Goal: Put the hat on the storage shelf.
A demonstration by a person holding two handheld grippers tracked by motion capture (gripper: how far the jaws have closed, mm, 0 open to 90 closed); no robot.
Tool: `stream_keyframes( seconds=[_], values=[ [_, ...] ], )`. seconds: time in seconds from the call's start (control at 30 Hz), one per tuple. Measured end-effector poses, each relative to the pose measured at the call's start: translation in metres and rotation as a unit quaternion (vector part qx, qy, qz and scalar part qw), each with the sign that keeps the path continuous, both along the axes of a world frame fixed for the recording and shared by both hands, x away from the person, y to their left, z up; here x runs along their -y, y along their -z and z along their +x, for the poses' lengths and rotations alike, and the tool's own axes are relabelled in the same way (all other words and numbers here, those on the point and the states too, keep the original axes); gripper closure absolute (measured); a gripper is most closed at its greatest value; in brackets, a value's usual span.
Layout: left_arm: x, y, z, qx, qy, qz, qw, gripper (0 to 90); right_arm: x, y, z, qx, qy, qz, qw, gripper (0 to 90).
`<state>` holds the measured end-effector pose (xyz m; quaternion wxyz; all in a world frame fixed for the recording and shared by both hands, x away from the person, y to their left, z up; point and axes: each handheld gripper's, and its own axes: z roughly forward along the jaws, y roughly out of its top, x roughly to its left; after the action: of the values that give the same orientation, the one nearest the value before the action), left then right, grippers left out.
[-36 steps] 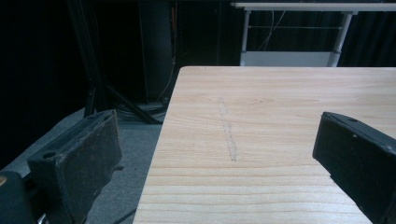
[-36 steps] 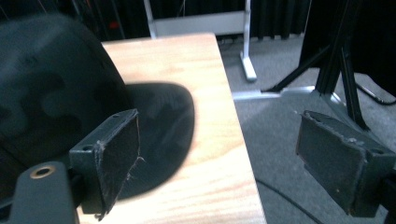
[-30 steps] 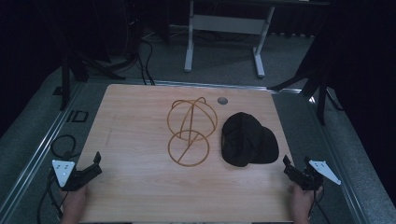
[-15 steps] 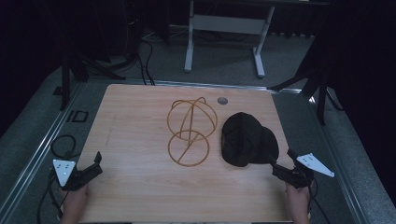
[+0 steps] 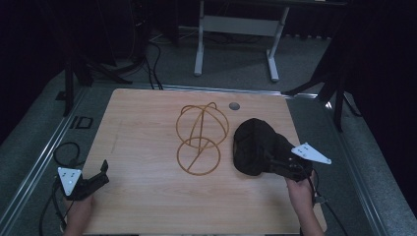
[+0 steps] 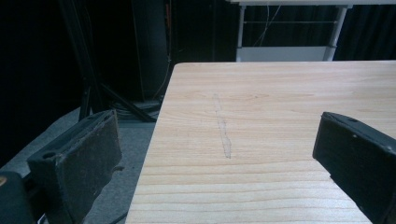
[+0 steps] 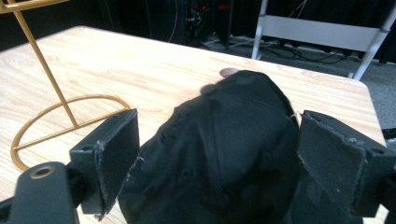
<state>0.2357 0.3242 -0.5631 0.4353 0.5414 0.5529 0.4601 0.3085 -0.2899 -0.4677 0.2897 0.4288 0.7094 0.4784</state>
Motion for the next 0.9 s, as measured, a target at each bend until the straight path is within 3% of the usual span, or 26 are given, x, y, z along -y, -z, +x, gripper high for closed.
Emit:
stream_keyframes(
  seconds=[0.17, 0.2, 0.3, 0.33, 0.47, 0.57, 0.6, 0.63, 0.67, 0.77, 0.83, 0.9],
  values=[
    [0.0, 0.0, 0.0, 0.0, 0.0, 0.0, 1.0, 1.6, -0.011, -0.005, 0.008, -0.004, 0.0, -0.003, 1.0, 12.9],
    [0.0, 0.0, -0.001, 0.001, 0.001, -0.001, 1.0, 1.6, -0.023, -0.007, 0.015, -0.007, 0.019, -0.001, 0.9998, 12.0],
    [-0.001, 0.0, -0.001, 0.001, 0.002, -0.002, 1.0, 1.6, -0.028, -0.006, 0.019, -0.015, 0.014, 0.002, 0.9998, 12.0],
    [0.0, 0.0, -0.001, 0.002, 0.002, -0.002, 1.0, 1.7, -0.035, -0.002, 0.022, -0.016, 0.028, -0.017, 0.9993, 11.3],
    [0.0, 0.0, -0.001, 0.001, 0.006, 0.0, 1.0, 1.7, -0.042, 0.006, 0.029, -0.028, 0.039, -0.036, 0.9982, 11.3],
    [0.0, 0.0, -0.001, 0.001, 0.008, -0.001, 1.0, 1.7, -0.043, 0.008, 0.031, -0.025, 0.05, -0.046, 0.9974, 11.3],
    [0.0, 0.0, -0.001, 0.001, 0.009, -0.001, 1.0, 1.6, -0.045, 0.013, 0.034, -0.019, 0.078, -0.064, 0.9947, 10.8],
    [0.0, 0.0, -0.001, 0.001, 0.009, -0.001, 1.0, 1.6, -0.044, 0.015, 0.036, -0.025, 0.085, -0.067, 0.9938, 10.5],
    [0.0, 0.0, -0.001, 0.001, 0.009, -0.002, 1.0, 1.7, -0.044, 0.02, 0.04, -0.044, 0.097, -0.058, 0.9926, 10.5],
    [0.0, 0.0, -0.001, 0.0, 0.011, -0.002, 0.9999, 1.6, -0.045, 0.022, 0.041, -0.048, 0.098, -0.062, 0.9921, 9.7],
    [0.0, 0.0, -0.001, 0.0, 0.011, -0.001, 0.9999, 1.7, -0.047, 0.025, 0.038, -0.05, 0.116, -0.07, 0.9895, 9.9],
    [0.0, 0.0, -0.001, -0.001, 0.012, -0.001, 0.9999, 1.7, -0.051, 0.028, 0.037, -0.049, 0.123, -0.096, 0.9865, 13.0]
  ],
)
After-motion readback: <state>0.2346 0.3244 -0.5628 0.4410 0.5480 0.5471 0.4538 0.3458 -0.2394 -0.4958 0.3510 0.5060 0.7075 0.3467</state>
